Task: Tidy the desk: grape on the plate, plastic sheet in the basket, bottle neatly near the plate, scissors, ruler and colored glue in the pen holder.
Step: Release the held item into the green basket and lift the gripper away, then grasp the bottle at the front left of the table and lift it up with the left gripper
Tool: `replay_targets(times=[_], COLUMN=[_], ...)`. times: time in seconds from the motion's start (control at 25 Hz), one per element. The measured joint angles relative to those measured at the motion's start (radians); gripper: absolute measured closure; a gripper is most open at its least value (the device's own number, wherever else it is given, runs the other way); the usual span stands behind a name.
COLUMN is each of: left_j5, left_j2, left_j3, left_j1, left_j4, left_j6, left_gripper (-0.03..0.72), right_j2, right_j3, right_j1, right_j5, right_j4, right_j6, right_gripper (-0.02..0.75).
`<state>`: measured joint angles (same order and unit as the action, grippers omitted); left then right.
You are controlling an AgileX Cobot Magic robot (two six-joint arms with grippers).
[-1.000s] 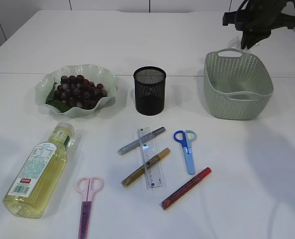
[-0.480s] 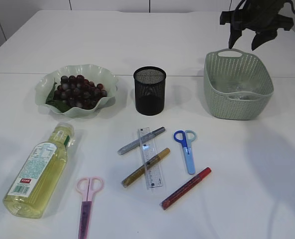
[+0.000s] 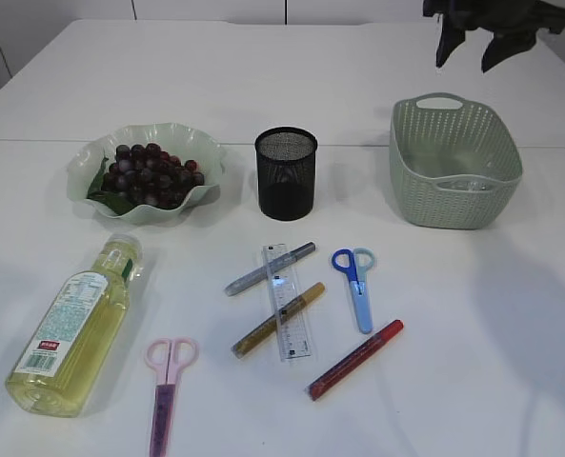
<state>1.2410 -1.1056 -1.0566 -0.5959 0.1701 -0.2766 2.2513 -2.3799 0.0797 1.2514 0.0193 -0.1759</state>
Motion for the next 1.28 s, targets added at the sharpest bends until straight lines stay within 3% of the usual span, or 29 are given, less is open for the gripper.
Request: replay_targets(times=[0.32,1.0,1.28], left_j5=[0.000,0.000,0.000], left_j2=[0.000,0.000,0.000], left_j3=[0.000,0.000,0.000], left_j1=[0.000,0.000,0.000], left_j4=[0.000,-0.017,-0.019], left_j6=[0.000,0.000,-0.056], left_gripper=[0.253,0.253,0.253], right_j2=[-0.125,-0.686,-0.962], right_j3=[0.055,0.729,1.024], right_j1=[0.000,0.000,0.000], right_j5=[0.000,0.000,0.000], right_j4=[0.030,-0.007,0.050], right_j6=[0.038,0.115,0.115], right_gripper=[0.244,0.245,0.246])
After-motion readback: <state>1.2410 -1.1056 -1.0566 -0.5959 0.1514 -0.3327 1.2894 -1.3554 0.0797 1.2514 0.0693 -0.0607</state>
